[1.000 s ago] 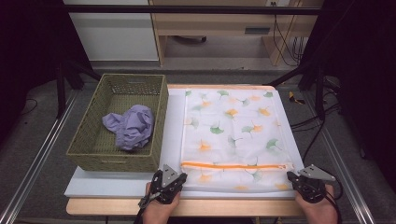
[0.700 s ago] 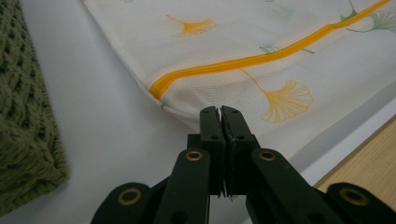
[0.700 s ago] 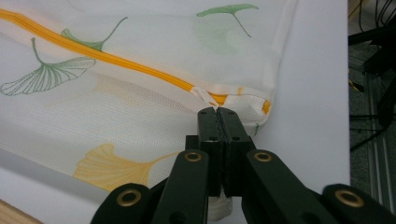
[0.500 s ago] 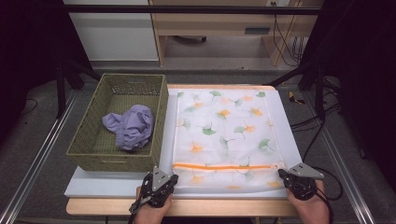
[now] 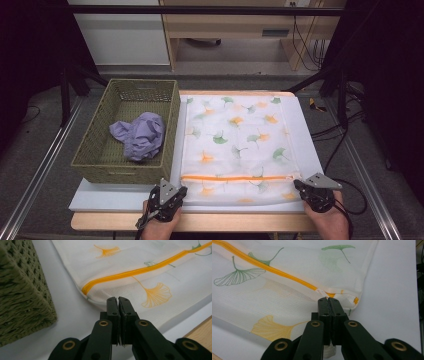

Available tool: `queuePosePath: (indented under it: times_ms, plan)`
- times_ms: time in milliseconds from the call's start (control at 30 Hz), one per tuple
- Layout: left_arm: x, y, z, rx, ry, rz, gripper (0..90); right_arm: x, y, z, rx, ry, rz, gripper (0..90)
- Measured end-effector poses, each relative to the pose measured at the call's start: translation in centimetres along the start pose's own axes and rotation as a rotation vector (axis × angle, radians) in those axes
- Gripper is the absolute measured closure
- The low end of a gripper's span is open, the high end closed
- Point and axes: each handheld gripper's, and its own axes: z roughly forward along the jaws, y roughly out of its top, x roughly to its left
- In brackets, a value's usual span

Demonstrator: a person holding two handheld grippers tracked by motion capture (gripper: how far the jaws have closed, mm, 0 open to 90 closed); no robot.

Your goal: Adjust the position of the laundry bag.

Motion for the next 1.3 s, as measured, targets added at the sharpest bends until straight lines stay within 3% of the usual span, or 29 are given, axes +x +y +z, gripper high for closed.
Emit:
queuePosePath:
  times_ms: [167,367,633,933,1067,1167,1267,1300]
  plan:
    - [0.2,-0.2,0.3,-0.006,-0.012,-0.025,87.2,-0.1,-0.3,-0.7,0.004,-0.006,0.017,89.8]
    - [-0.1,0.1,0.3,-0.007,-0.021,-0.005,87.2,-0.2,-0.6,-1.3,0.003,-0.013,0.033,89.8]
    - [-0.1,0.0,0.4,-0.015,-0.028,-0.01,87.1,-0.3,-0.9,-2.0,-0.006,-0.011,0.062,89.8]
    - [-0.3,0.1,0.3,-0.013,-0.024,0.005,86.6,-0.4,-1.1,-2.1,-0.015,-0.007,0.051,89.6]
    - [-0.3,0.0,0.3,-0.027,-0.029,-0.013,84.4,-0.3,-1.2,-2.0,-0.008,0.003,0.045,89.3]
    - [-0.5,0.1,0.1,-0.044,-0.027,-0.009,75.3,-0.5,-1.2,-2.1,-0.021,0.006,0.06,85.3]
    - [-0.9,0.5,-0.3,-0.086,0.0,0.012,65.1,-0.6,-1.1,-2.2,-0.06,0.003,0.081,65.6]
    - [-1.1,0.7,-0.5,-0.105,0.005,0.009,60.3,-0.6,-1.1,-2.2,-0.06,0.003,0.081,65.6]
